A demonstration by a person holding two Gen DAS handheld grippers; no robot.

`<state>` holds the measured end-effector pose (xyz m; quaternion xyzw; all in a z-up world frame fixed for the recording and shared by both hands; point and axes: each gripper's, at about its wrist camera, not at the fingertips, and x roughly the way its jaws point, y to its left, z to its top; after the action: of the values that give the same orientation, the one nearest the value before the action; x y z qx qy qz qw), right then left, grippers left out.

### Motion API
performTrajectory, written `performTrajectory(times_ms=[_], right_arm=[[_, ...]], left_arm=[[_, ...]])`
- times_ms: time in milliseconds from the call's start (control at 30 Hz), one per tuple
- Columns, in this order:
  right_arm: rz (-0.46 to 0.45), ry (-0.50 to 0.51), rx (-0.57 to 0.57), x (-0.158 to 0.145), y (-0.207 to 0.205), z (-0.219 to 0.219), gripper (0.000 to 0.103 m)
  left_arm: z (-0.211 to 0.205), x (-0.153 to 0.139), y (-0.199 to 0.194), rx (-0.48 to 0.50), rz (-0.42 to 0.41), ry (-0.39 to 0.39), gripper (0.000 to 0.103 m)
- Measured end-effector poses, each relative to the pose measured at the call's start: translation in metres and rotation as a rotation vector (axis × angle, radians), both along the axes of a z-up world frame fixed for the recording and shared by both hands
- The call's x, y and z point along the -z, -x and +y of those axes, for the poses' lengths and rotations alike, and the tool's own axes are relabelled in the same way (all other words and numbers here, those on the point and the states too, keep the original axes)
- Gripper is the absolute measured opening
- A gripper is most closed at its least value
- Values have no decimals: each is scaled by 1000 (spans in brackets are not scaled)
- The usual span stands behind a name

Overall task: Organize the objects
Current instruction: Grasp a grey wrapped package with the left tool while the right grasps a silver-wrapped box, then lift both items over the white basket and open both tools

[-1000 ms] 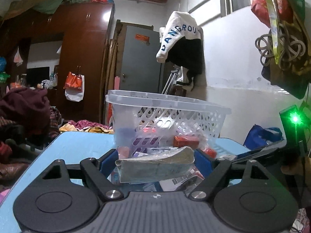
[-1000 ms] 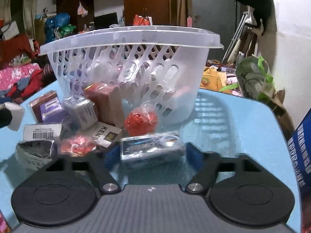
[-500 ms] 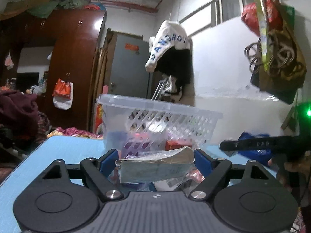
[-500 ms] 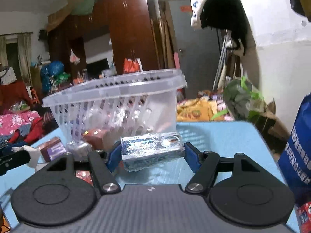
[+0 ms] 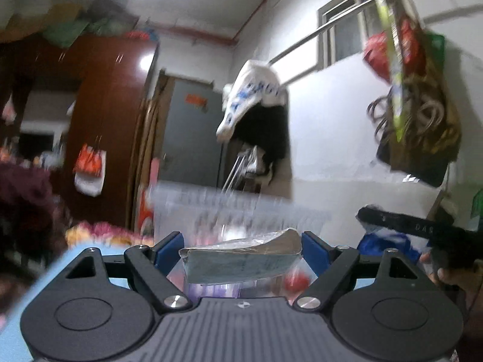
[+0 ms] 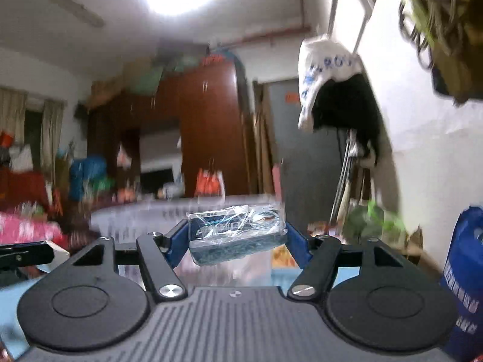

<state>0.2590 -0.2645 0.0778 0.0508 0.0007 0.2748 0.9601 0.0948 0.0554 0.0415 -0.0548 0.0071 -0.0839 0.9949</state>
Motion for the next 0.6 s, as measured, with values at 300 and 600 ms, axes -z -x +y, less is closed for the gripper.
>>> performTrajectory(times_ms=[300,600], right_arm=[[-32,155,-62,-99,-74,69,70],[-27,232,-38,-77,-82,94,103]], left_arm=[[0,-107,-121,-58,145,-49,87],[16,-78,-154,-93,240,-41,103]])
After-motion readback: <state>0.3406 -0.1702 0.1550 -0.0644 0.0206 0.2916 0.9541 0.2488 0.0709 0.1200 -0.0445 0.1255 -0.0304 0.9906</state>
